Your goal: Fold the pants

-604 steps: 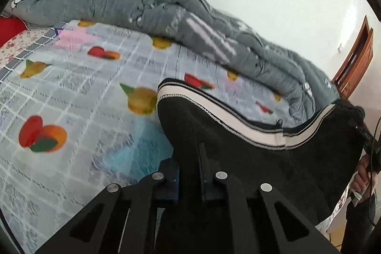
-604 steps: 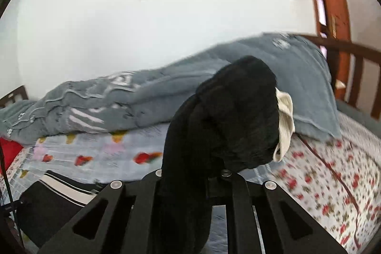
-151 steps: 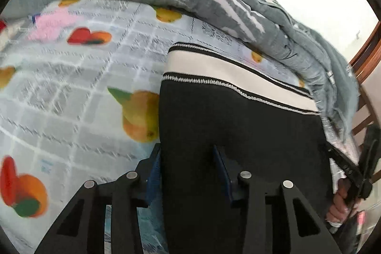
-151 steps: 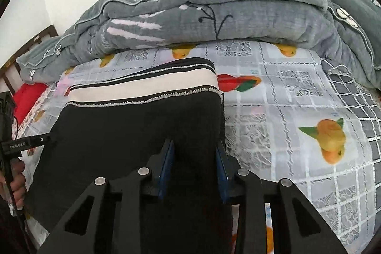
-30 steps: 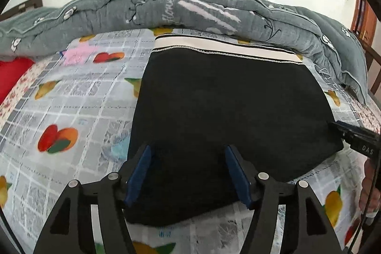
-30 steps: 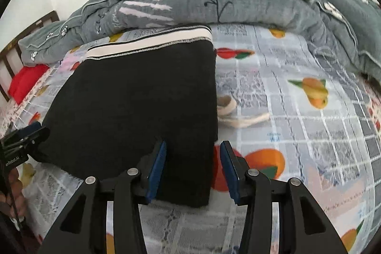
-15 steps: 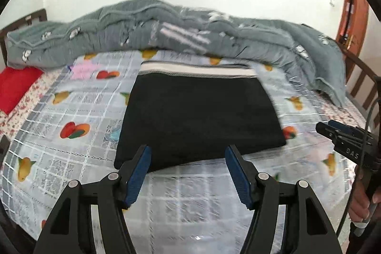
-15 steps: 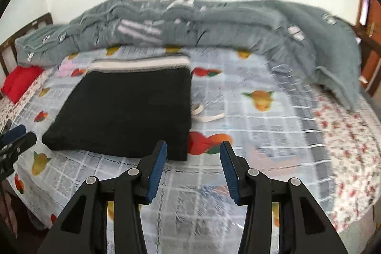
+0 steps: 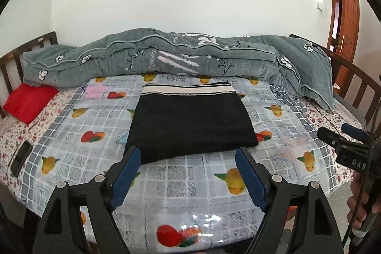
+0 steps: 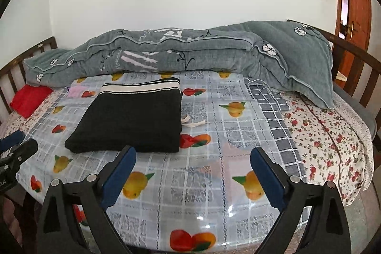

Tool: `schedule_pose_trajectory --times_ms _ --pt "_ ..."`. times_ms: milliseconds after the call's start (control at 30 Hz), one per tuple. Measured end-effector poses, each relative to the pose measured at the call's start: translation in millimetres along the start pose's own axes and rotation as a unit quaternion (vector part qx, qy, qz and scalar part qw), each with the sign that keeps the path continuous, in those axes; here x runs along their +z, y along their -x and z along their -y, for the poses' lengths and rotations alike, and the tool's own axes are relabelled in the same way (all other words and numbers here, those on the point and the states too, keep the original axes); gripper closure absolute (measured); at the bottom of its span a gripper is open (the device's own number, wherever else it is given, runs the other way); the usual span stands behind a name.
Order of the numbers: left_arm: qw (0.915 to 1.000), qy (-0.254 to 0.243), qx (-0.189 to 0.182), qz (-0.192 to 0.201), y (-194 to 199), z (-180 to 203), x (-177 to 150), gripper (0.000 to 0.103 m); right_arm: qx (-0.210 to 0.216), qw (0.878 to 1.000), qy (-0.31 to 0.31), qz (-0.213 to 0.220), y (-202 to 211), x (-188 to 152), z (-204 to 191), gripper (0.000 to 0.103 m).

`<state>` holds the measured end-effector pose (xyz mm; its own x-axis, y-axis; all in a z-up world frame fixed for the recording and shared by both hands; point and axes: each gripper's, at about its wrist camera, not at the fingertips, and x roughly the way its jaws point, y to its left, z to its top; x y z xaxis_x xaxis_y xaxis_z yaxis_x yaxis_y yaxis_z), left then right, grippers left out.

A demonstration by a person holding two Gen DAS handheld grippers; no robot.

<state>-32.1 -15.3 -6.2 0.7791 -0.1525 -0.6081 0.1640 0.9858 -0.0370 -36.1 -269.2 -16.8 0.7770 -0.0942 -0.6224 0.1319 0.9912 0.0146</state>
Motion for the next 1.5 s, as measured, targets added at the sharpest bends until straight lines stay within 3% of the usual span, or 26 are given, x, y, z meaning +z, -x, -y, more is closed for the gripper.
schedule_pose_trajectory --times_ms 500,1500 --pt "0.9998 0.005 0.010 0.014 27.4 1.0 -10.9 0.022 0.000 1.000 -0.006 0.013 35.8 -16.6 5.5 0.005" --pt "0.9997 0.010 0.012 0.019 36.4 -1.0 -12.8 0.021 -0.006 1.000 -0.008 0.021 50.7 -17.8 3.9 0.005"
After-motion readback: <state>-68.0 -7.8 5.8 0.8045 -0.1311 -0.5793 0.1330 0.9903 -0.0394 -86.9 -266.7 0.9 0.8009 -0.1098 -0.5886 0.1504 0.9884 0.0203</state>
